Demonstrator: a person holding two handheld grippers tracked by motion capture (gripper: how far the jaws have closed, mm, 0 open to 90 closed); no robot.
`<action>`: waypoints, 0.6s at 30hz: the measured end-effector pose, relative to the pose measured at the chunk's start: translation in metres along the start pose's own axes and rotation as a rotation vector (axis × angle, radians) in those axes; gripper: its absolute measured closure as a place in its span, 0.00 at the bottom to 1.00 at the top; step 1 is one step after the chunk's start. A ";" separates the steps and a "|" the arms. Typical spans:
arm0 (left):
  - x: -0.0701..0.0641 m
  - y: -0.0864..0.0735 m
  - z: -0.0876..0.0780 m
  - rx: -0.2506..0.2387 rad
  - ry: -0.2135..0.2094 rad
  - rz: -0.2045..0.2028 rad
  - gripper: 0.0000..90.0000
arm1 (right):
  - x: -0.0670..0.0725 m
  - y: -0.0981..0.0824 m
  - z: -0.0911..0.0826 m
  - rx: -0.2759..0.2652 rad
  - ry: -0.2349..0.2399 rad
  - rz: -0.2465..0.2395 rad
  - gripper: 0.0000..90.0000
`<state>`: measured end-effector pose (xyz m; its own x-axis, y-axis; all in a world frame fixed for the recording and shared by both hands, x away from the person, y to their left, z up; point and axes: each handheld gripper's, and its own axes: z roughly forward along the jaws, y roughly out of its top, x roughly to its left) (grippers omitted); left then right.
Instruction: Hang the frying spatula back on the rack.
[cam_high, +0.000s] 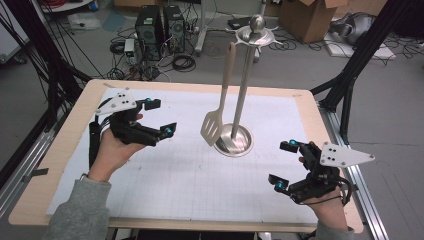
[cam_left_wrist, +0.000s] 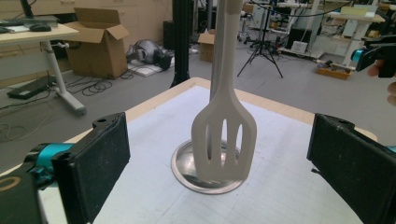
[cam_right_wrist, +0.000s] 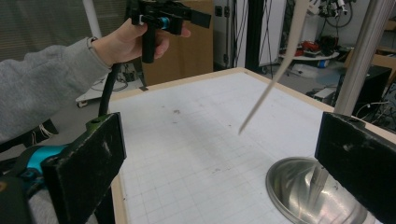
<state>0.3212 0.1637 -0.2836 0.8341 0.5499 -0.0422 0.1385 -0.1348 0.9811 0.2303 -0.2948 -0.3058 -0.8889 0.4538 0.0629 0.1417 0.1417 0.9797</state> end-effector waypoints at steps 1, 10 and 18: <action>0.000 -0.001 -0.003 -0.005 0.005 0.002 0.07 | 0.000 0.000 0.000 -0.002 -0.001 -0.001 0.01; 0.004 -0.015 -0.029 -0.028 0.041 -0.008 0.07 | -0.002 0.000 0.003 -0.003 -0.002 0.003 0.01; 0.003 -0.023 -0.047 -0.037 0.063 -0.006 0.07 | -0.002 0.001 0.006 -0.004 0.002 -0.001 0.01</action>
<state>0.2958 0.2069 -0.2976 0.7978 0.6018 -0.0368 0.1224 -0.1018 0.9872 0.2353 -0.2905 -0.3063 -0.8900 0.4517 0.0627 0.1394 0.1386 0.9805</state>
